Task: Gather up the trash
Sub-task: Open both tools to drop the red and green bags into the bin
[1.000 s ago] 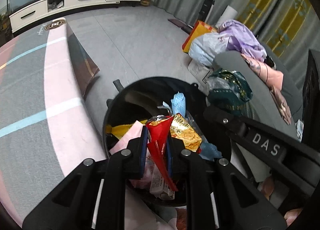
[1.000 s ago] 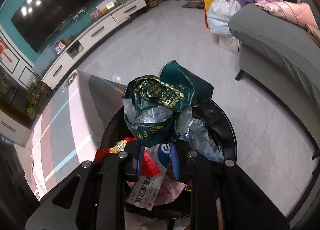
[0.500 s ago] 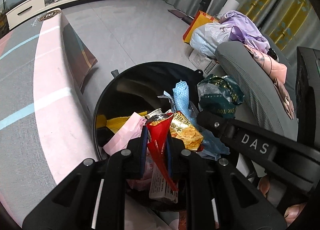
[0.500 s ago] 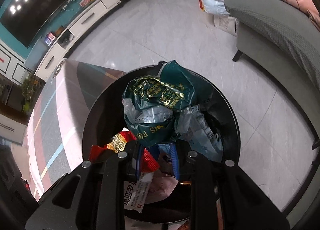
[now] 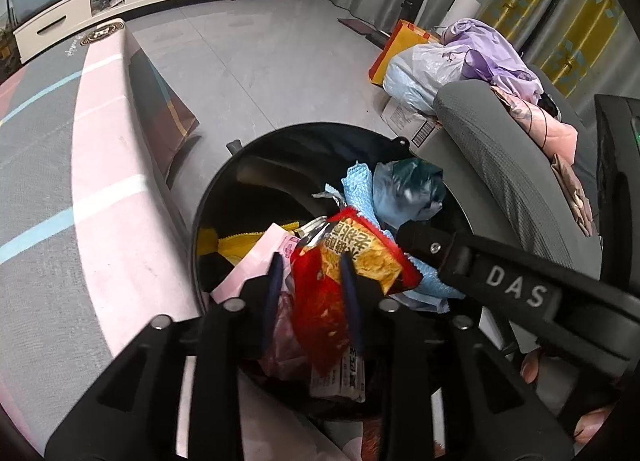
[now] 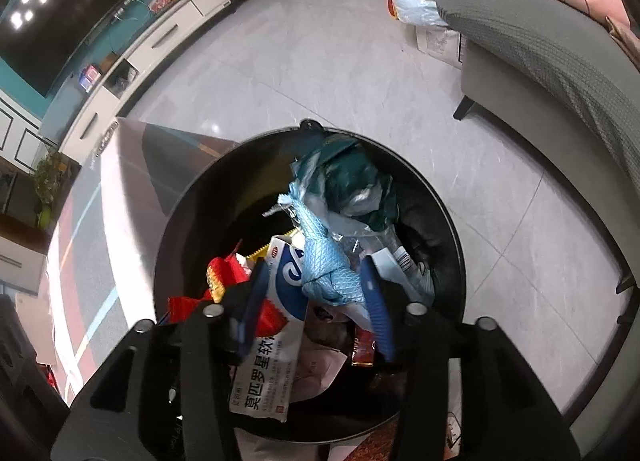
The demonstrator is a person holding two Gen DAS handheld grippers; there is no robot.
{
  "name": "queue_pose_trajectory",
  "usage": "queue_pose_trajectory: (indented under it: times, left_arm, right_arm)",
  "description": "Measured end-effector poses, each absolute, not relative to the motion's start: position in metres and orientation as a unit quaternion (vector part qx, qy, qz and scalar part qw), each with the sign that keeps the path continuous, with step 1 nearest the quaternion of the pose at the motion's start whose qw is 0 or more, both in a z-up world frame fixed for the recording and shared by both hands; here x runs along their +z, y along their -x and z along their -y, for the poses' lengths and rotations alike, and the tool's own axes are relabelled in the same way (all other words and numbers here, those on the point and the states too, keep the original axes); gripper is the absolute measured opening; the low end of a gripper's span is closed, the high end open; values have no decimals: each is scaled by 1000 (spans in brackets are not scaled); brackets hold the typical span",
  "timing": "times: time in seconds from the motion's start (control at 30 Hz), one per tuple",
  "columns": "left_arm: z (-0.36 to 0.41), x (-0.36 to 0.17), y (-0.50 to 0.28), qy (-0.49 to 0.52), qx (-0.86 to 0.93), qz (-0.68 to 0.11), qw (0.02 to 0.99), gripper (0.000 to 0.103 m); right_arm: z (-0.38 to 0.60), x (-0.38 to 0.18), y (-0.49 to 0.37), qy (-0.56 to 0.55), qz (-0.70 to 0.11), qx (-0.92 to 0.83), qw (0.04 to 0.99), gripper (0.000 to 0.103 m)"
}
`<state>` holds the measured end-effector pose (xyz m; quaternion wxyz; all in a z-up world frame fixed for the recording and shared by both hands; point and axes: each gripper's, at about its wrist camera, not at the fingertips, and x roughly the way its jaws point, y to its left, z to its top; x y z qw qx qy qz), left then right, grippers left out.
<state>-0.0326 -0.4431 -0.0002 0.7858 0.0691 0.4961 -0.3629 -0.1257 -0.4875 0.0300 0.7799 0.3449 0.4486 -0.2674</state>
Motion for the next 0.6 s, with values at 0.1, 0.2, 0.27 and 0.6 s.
queue_pose_trajectory:
  times: [0.1, 0.2, 0.27, 0.6]
  left_arm:
    - [436, 11, 34, -69, -361, -482, 795, 55]
    - [429, 25, 35, -63, -362, -466, 805, 78]
    - [423, 34, 36, -59, -365, -461, 807, 92]
    - [385, 85, 51, -49, -386, -420, 820, 100]
  right_arm:
    - [483, 38, 129, -338, -437, -269, 789, 62]
    - [477, 51, 133, -331, -419, -267, 802, 74]
    - [472, 63, 138, -327, -401, -268, 813, 83]
    - [450, 115, 177, -287, -315, -287, 858, 99]
